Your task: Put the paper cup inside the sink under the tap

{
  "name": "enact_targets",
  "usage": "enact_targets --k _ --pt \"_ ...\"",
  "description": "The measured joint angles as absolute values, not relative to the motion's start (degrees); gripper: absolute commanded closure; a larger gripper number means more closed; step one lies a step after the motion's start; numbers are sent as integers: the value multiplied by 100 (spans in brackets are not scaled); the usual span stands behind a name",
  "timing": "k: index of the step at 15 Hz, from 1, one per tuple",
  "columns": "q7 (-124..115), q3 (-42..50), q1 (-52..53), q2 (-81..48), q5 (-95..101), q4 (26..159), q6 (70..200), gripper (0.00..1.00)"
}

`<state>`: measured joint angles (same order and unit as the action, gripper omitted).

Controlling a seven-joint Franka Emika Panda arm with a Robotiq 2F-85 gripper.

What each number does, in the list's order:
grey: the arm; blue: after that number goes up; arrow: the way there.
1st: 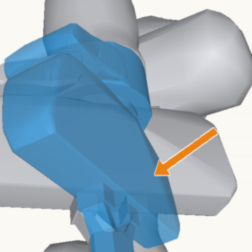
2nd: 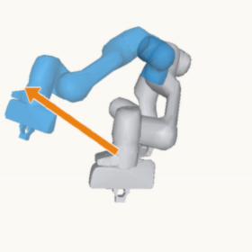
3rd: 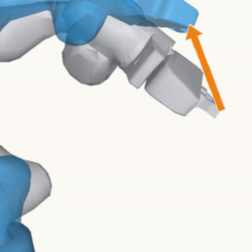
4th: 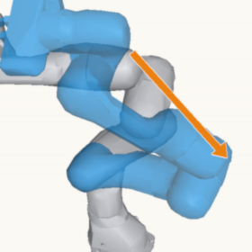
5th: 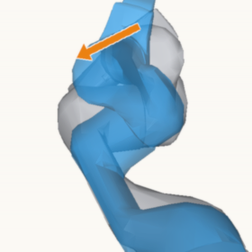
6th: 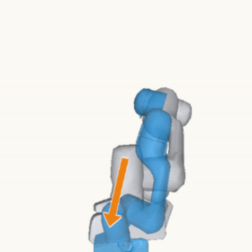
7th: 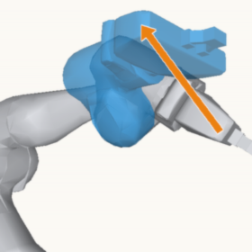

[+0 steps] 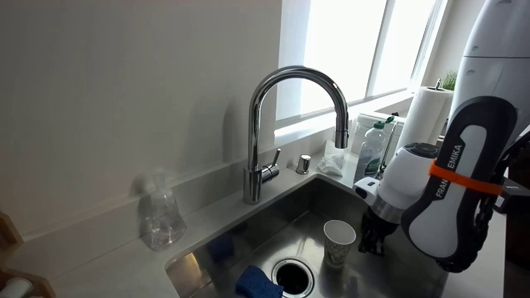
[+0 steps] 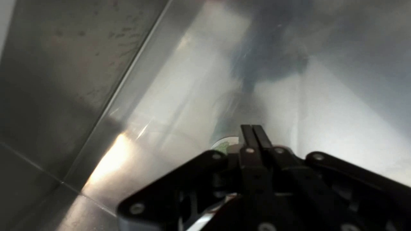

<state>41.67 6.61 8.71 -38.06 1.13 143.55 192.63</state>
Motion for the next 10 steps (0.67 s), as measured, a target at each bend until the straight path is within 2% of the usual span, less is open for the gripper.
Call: enact_targets --k 5,10 --pt "3892 1269 1567 -3982 262 14234 19481 100" --pt "3739 1371 1740 -4069 475 14150 19503 100"
